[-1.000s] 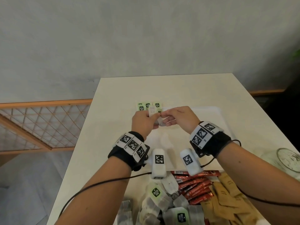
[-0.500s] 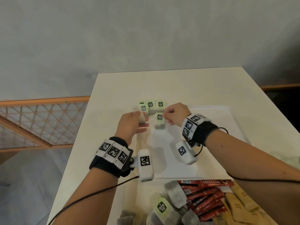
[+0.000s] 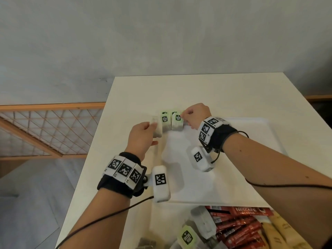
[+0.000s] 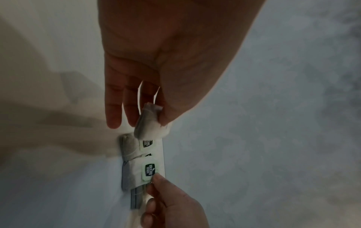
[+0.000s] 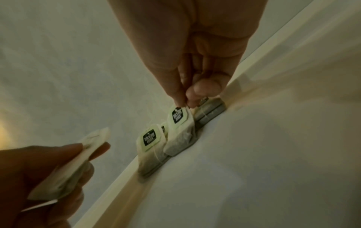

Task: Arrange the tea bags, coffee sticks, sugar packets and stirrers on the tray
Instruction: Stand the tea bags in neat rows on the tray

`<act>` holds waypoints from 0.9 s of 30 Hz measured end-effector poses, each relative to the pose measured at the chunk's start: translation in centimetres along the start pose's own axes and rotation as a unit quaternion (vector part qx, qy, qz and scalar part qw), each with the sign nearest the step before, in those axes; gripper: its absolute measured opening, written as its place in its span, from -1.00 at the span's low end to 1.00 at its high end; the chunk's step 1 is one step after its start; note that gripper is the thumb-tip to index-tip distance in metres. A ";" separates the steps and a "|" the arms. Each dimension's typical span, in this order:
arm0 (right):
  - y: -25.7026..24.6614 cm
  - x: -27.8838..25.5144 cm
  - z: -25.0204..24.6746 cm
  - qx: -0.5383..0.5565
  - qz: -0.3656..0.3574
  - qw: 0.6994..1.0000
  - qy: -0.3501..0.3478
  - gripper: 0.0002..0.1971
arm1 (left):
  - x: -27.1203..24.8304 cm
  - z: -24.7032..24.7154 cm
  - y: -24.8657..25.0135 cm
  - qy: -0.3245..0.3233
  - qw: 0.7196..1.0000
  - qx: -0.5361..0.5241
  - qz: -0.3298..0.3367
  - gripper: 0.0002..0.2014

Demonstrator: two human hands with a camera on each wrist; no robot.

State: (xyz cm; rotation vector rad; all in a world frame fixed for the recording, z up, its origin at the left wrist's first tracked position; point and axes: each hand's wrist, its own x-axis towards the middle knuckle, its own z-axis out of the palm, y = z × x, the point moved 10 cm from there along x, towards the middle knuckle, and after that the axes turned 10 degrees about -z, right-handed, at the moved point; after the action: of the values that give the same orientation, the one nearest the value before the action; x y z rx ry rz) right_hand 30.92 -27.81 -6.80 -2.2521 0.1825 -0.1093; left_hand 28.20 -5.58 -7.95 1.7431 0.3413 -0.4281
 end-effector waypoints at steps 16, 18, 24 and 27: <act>-2.2 -6.8 -3.6 0.150 -0.021 0.988 0.028 -0.83 | -5.4 6.1 5.2 0.042 0.964 0.174 0.196 -0.72; -2.3 -7.1 -3.9 0.133 -0.020 0.990 0.032 -0.82 | -5.7 7.6 4.7 0.005 0.965 0.194 0.177 -0.63; -3.0 -7.8 -3.5 0.145 -0.026 0.989 -0.011 -0.83 | -5.2 6.8 5.4 0.029 0.965 0.178 0.191 -0.91; -1.8 -7.7 -3.5 0.199 0.001 0.980 0.005 -0.89 | -3.6 6.3 4.0 0.008 0.982 0.122 0.141 -0.94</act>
State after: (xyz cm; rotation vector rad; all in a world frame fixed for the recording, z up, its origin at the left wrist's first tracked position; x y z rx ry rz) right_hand 23.06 -28.03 -3.29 -1.8516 0.1524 -0.1436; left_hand 26.21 -12.55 -4.02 2.0003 0.0497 -0.2586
